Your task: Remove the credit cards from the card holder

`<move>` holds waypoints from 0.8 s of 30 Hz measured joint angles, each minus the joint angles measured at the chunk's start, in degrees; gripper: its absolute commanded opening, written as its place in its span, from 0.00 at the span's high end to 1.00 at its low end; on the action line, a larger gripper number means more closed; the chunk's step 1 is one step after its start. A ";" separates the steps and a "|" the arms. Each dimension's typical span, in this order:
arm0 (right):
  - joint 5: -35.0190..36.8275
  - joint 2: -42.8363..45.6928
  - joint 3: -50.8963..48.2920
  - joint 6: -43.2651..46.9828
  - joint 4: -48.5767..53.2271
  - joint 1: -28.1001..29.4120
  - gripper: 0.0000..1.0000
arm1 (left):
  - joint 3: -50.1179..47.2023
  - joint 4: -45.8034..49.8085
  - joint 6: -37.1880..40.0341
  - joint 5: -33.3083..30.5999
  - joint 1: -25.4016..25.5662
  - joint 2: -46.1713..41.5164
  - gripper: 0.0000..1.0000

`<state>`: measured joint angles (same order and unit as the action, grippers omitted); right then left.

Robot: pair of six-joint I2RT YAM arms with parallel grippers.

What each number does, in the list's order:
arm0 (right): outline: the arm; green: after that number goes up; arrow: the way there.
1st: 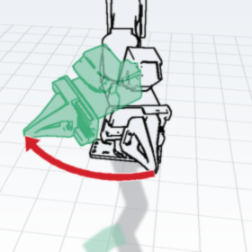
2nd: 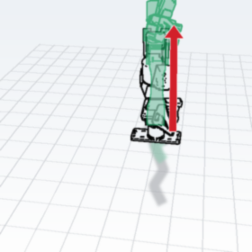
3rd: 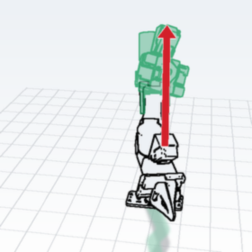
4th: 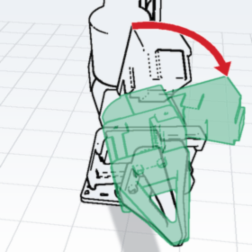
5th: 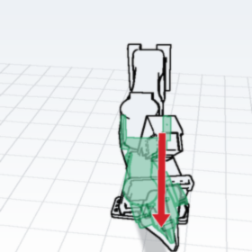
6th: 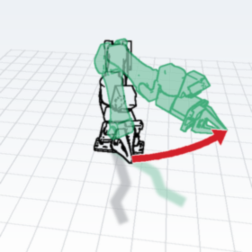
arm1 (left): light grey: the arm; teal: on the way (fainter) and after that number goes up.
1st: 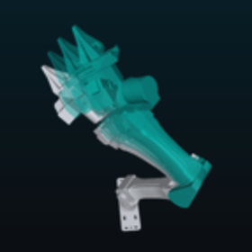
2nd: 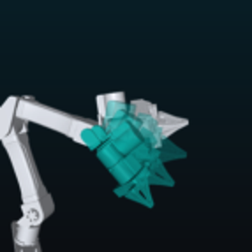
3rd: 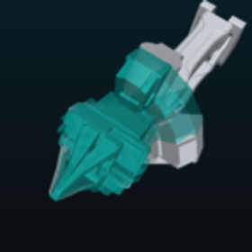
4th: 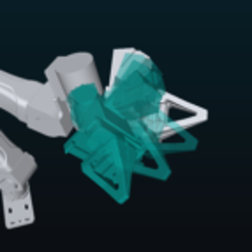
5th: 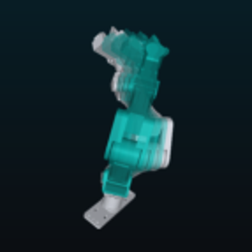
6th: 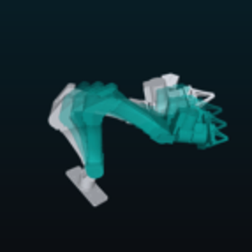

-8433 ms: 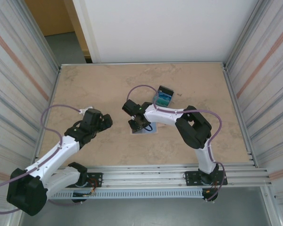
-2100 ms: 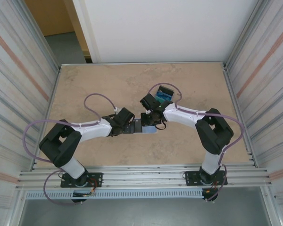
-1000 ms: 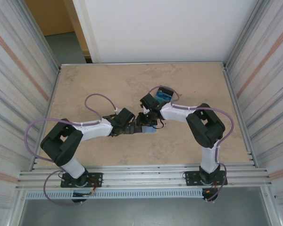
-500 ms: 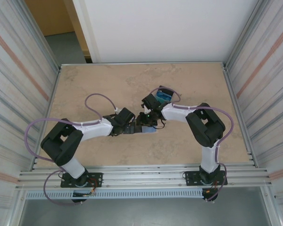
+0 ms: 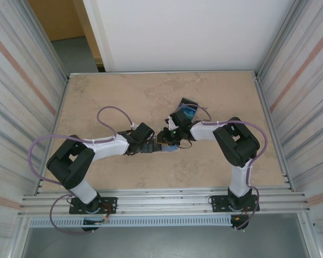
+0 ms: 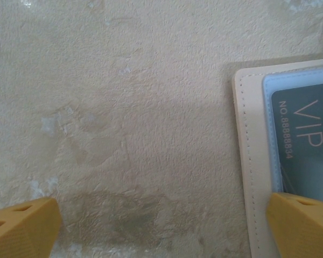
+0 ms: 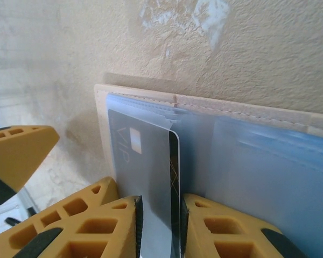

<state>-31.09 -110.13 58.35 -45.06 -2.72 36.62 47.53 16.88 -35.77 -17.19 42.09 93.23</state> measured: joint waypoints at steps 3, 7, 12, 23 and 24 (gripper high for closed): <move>-1.64 0.04 -1.27 -1.01 -2.45 -0.44 0.76 | 0.11 0.28 0.00 -0.02 0.00 0.00 0.01; -3.37 0.50 -2.62 -1.36 -3.89 -0.66 0.76 | 0.17 0.74 -0.02 -0.02 0.00 0.00 0.01; -4.57 1.36 -3.76 -1.51 -5.01 -1.07 0.77 | 0.33 0.92 0.00 -0.02 0.00 0.00 0.01; -7.02 2.27 -5.49 -3.06 -8.50 -2.67 0.79 | 0.79 1.44 0.00 -0.02 0.00 0.00 0.01; -7.34 2.27 -5.77 -3.43 -9.01 -2.86 0.80 | 0.92 1.49 0.00 -0.02 0.00 0.02 0.01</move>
<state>-38.44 -107.85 52.58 -48.49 -11.73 33.76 48.45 18.37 -35.77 -17.21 42.09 93.25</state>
